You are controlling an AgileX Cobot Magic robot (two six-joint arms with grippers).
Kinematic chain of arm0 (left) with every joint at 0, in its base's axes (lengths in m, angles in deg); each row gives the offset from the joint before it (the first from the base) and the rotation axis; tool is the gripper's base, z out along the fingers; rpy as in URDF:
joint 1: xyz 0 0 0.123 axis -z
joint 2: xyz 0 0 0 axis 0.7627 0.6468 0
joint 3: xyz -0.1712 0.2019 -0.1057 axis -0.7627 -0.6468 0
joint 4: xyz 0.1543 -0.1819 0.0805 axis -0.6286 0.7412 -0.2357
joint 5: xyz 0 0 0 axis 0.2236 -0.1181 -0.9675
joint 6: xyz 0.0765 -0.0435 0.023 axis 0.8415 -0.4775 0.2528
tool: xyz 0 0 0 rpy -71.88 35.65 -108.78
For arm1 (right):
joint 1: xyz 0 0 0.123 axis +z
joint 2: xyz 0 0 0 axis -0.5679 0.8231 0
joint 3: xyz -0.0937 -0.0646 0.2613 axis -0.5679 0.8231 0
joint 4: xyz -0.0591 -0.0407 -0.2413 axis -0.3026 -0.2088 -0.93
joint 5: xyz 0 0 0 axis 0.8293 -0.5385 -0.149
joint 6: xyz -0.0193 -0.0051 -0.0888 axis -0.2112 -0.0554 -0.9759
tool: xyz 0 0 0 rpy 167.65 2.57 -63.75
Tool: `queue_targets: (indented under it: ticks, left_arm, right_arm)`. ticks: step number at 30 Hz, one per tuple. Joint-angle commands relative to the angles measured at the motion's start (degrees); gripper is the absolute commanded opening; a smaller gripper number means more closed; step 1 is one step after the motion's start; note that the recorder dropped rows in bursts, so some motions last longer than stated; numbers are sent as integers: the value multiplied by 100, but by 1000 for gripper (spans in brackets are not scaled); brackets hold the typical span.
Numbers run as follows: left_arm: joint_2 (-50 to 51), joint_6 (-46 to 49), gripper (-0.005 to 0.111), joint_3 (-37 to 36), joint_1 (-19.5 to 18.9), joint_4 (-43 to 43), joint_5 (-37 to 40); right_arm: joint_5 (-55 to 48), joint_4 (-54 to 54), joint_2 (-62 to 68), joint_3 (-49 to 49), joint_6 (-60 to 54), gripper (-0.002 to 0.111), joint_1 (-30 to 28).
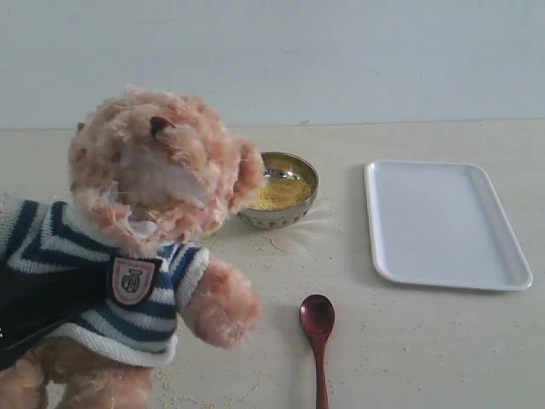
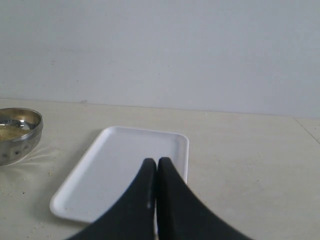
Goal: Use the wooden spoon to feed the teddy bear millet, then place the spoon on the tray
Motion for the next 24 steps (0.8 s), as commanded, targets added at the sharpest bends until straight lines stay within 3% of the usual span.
queue_targets:
  ticks: [1, 9, 24]
  left_arm:
    - [339, 240, 5, -15, -796, 119, 293]
    - [380, 348, 5, -15, -1242, 119, 102]
    - [380, 341, 5, -15, -1297, 119, -112]
  right_arm:
    - [56, -47, -31, -1, -13, 0, 19]
    - [56, -47, -31, -1, -13, 0, 19]
    - [56, -47, -31, -1, -13, 0, 19]
